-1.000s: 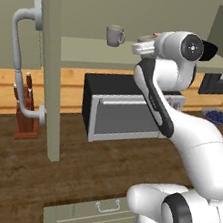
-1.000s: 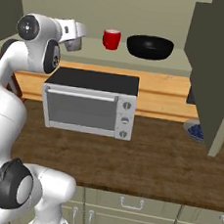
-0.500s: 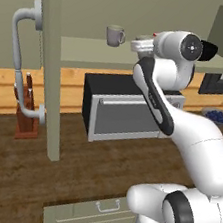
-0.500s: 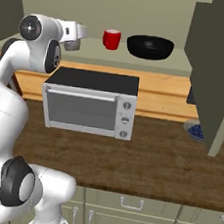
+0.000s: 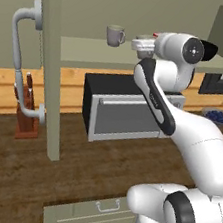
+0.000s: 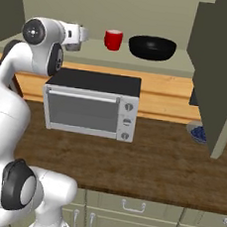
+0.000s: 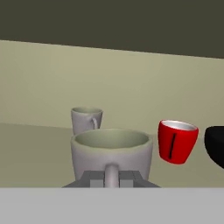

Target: Gather all objects into one cabinet and sort the glasses and bowls to opposite sides.

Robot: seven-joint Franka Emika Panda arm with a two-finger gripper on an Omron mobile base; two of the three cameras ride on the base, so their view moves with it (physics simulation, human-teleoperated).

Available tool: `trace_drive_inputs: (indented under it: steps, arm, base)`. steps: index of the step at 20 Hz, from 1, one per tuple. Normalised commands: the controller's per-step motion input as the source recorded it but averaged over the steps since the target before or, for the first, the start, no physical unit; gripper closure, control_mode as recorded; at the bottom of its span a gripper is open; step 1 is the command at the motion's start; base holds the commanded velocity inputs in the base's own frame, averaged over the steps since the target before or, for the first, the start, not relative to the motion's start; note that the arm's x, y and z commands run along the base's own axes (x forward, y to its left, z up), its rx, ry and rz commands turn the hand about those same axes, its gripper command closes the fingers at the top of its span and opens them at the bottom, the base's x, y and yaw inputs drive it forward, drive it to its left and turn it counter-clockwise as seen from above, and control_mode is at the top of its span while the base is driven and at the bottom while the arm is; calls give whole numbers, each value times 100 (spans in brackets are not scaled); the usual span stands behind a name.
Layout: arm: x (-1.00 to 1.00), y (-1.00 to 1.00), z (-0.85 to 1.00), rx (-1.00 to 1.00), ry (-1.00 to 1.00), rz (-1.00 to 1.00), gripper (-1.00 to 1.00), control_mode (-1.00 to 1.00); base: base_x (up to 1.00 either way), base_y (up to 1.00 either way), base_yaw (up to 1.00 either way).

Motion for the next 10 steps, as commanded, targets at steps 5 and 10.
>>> trace_drive_inputs:
  steps: [5,10]
  arm:
    - [5,0,-16,0,0,0,100,-100]
    - [24,0,-12,0,0,0,100,-100]
  base:
    - [0,0,0]
    - [0,0,0]
